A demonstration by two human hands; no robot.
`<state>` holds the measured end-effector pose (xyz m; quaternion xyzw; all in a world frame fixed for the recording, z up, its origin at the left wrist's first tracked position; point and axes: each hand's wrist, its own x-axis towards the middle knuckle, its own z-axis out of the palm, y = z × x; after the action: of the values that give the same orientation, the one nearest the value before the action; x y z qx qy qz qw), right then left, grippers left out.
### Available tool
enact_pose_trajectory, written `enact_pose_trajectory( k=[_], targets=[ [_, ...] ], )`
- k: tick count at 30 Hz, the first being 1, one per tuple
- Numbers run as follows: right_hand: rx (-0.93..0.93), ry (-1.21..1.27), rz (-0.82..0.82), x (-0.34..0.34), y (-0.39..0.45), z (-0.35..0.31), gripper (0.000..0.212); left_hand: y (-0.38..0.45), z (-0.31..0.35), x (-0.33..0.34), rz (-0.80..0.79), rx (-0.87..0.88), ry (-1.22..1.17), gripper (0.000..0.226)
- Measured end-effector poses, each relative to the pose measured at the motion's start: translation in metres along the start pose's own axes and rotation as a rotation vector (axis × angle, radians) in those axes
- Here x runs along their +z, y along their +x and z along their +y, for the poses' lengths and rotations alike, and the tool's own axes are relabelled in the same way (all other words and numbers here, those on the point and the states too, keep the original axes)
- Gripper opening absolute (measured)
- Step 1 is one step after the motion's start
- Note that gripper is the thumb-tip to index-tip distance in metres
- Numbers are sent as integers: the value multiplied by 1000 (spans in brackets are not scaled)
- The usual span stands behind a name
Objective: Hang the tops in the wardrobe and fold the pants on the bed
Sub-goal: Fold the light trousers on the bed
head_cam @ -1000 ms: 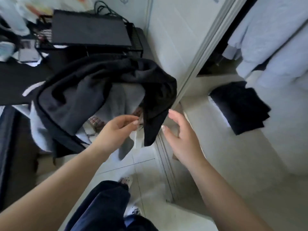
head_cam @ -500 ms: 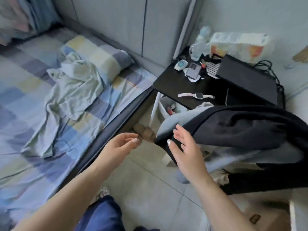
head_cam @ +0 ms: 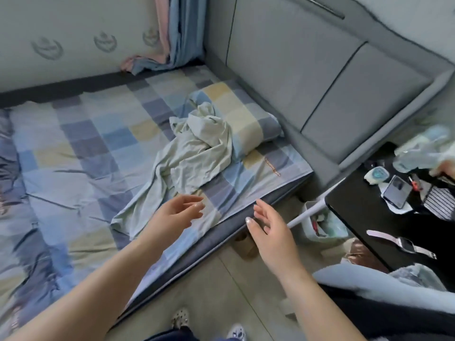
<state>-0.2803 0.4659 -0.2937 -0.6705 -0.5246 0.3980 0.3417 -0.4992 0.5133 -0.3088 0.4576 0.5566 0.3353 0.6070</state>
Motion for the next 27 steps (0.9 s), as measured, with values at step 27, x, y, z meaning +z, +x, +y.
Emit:
enact_pose_trajectory(
  k=[27],
  targets=[
    [-67,-222,-222,41,549,70,42,461,13,17,236,-228,-31,8]
  ],
)
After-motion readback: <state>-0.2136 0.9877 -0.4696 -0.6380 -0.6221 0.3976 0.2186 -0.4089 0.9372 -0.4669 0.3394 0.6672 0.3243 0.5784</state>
